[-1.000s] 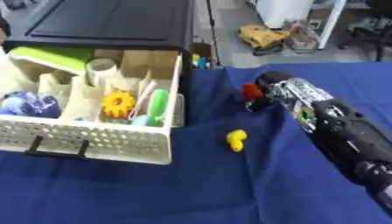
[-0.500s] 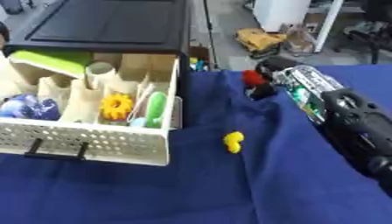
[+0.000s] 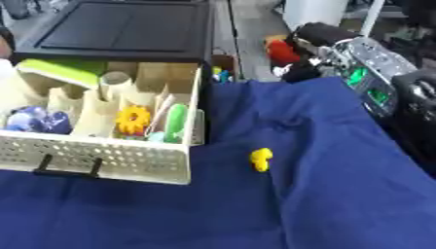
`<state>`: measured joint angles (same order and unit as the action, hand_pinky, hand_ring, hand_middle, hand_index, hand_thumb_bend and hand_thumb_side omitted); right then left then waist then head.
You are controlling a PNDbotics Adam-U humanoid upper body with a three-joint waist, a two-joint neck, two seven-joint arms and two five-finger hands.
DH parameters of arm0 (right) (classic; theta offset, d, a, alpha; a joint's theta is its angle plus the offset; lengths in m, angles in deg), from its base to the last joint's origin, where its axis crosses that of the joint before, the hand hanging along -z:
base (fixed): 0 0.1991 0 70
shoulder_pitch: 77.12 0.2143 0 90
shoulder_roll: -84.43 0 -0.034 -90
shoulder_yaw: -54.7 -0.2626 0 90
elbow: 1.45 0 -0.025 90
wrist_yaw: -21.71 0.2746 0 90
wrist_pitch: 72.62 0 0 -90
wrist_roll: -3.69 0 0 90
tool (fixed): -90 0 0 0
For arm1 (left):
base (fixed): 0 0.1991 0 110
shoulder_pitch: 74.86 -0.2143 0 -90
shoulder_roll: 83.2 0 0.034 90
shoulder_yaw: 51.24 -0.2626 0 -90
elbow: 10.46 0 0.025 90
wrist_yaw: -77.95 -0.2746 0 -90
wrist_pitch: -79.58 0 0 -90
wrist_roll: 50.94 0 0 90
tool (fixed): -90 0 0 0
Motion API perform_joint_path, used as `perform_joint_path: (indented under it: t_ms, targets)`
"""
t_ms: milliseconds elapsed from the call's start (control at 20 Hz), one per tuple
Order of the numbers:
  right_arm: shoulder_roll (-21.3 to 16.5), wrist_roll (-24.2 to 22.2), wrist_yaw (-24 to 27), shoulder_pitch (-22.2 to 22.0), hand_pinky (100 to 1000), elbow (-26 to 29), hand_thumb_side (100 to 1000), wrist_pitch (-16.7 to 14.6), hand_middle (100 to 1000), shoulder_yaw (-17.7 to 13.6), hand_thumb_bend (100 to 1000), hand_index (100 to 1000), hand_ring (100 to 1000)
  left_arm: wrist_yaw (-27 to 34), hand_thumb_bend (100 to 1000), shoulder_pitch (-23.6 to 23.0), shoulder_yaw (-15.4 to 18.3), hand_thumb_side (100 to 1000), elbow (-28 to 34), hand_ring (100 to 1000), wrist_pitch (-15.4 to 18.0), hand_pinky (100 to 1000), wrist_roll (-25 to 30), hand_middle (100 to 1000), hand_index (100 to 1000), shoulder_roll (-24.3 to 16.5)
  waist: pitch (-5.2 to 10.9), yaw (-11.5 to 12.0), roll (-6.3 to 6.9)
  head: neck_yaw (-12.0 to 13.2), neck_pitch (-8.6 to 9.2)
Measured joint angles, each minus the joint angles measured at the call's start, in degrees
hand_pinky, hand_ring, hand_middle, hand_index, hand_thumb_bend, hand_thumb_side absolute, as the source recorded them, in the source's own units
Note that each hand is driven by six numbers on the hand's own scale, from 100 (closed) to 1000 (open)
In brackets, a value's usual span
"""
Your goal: Pick up objects from table and place into drawer.
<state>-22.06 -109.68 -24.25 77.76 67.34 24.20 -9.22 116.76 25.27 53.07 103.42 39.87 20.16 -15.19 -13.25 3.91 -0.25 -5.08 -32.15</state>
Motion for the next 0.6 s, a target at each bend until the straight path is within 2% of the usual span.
perform_joint_path:
  t_ms: [300,600]
  targets:
    - [-1.7,2.0,4.8,0.6,634,7.7,639,-2.7,411,-0.3,174,639,658,0.1,148,0.0,0.0,981,0.0,775,0.0,627,0.0,746,874,-0.4,0.13,0.0,0.05,0.6,-0.04]
    - [-1.6,1.6,9.5,2.1,633,15.3,641,-2.1,409,-0.5,179,634,651,0.3,146,0.0,0.0,979,0.0,775,0.0,627,0.0,746,874,-0.4,0.24,0.4,0.05,1.0,-0.06]
